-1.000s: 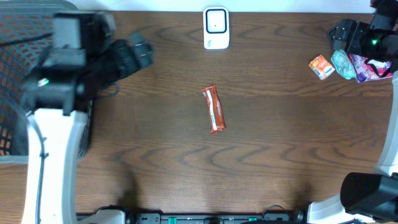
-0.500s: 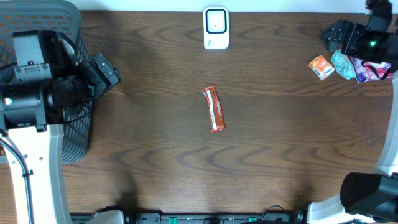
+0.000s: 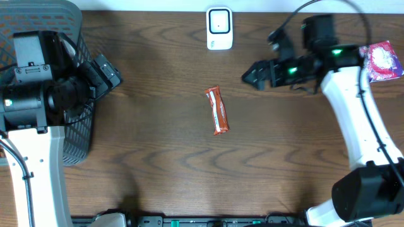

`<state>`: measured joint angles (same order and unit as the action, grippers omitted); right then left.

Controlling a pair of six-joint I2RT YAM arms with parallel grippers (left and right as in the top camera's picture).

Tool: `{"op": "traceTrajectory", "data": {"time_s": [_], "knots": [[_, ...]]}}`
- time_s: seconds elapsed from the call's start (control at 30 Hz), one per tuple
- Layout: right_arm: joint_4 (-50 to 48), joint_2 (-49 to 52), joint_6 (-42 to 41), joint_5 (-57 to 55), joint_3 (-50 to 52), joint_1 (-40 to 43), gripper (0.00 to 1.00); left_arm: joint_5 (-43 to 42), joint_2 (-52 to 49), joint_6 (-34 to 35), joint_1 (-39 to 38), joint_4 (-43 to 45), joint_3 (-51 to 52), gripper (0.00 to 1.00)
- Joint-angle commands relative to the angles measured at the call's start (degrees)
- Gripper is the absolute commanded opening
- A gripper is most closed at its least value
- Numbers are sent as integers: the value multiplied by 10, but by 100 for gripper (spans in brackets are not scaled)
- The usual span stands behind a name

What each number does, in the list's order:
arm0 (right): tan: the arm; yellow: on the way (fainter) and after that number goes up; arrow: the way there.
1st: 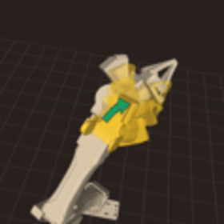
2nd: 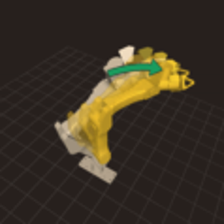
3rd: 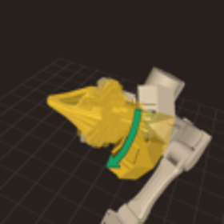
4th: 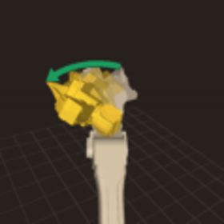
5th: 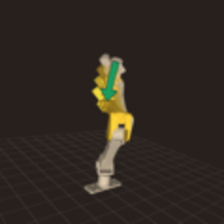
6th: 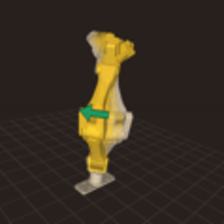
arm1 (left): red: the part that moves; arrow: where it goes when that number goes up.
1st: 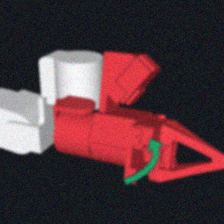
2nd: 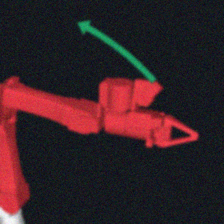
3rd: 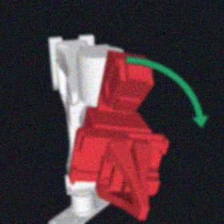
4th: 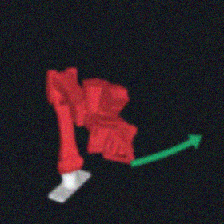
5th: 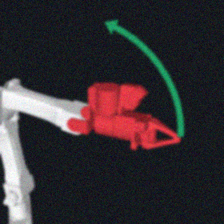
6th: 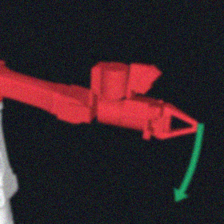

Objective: Scan the item barcode
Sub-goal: 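Move the right gripper to the red snack bar and grasp it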

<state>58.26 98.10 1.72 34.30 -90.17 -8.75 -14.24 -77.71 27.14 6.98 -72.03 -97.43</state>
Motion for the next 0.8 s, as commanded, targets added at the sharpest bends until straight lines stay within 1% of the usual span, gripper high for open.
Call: {"op": "traceTrajectory", "data": {"time_s": [0.0,0.07,0.13,0.2,0.27,0.4,0.43,0.53,0.63,0.7,0.77], "knots": [[-29,1,3,1,19,-29,99,6,1,-5,2,-2,-2,98],[-48,1,-32,1,29,-44,99,6,1,-5,2,-2,-2,98],[-65,1,-41,-13,43,-58,99,6,1,-5,2,-2,-2,98],[-81,1,-56,-78,66,-78,99,6,1,-5,2,-2,-2,98],[-86,1,-111,-148,86,-95,99,6,1,-5,2,-2,-2,98],[-96,1,-194,-242,125,-116,99,6,1,-5,2,-2,-2,98],[-101,1,-206,-247,130,-116,99,6,1,-5,2,-2,-2,98],[-127,1,-234,-246,142,-117,95,6,1,-5,2,-2,-2,98],[-171,2,-249,-244,158,-129,88,6,1,-5,2,-2,-2,98],[-211,3,-249,-241,176,-141,87,6,1,-5,2,-2,-2,98],[-254,8,-271,-241,203,-154,87,6,1,-5,2,-2,-2,98]]}}
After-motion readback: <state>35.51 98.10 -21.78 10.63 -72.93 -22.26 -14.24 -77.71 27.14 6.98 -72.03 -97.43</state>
